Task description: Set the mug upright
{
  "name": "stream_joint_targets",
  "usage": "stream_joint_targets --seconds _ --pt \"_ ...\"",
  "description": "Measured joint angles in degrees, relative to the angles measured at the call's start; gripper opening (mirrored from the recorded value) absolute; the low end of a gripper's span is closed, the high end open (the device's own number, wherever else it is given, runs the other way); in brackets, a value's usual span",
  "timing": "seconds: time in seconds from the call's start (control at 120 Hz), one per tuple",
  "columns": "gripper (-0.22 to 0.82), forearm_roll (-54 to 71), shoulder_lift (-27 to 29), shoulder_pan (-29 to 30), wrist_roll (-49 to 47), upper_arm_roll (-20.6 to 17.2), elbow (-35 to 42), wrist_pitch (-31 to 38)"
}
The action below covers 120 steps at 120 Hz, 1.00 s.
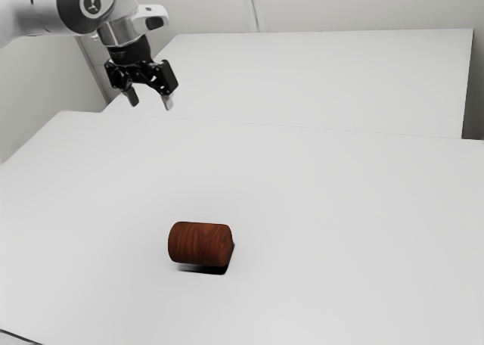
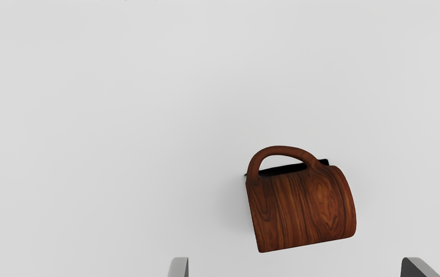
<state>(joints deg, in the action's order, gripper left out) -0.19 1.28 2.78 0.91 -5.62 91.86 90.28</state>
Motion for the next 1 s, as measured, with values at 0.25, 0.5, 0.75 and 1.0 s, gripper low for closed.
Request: stream_joint_targets --seconds 0.25,0.5,0.75,1.0 --pt "0.6 0.0 0.0 0.3 -0.5 -0.1 0.2 0.5" --pt "0.6 0.0 1.8 2.3 -1.0 -0.3 6.1 3.3" --pt "0.6 -5.5 6.0 5.1 -1.8 -0.4 18.0 7.1" --pt "0.6 -17.4 10.0 9.8 3.1 0.1 30.2 12.9"
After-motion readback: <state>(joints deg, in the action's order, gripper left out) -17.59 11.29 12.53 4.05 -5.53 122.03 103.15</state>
